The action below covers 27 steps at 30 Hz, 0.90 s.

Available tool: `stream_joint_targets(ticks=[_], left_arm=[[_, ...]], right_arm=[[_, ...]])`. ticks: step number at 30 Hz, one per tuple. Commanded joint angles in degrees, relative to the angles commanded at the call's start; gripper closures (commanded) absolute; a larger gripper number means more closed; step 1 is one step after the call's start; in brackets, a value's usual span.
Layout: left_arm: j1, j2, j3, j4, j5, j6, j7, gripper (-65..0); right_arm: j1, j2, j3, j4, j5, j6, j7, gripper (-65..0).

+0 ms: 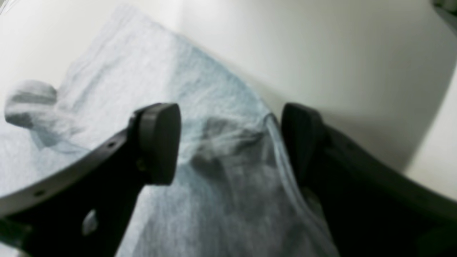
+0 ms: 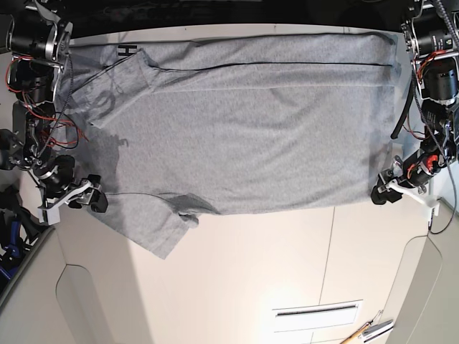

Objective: Fold the T-shirt properly
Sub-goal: 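Grasp the hem corners of the shirt with both grippers, then fold the hem up over the body toward the collar with both grippers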

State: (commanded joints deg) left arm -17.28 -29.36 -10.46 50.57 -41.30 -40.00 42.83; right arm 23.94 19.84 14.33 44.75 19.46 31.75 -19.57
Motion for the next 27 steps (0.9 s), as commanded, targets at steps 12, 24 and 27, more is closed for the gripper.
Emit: stream_joint_targets(ticks=[12,24,27], left_arm=[[0.0,0.0,0.0,0.2,0.0,0.0,1.2,0.0],[2.8,-5.7,-0.2,17.1,-5.7,0.0,10.8,0.0],[4.5,-7.4,-0.2,22.3,-6.0,0.0,12.5,0.0]], right_arm=[[0.2,0.1,0.0,0.0,0.0,0.94,-3.3,0.0],[-2.6,1.8,0.1,13.9,4.3,1.57,-11.0,0.0],[-6.2,3.9,0.3,21.0,7.8,1.62,-12.6,0.0]])
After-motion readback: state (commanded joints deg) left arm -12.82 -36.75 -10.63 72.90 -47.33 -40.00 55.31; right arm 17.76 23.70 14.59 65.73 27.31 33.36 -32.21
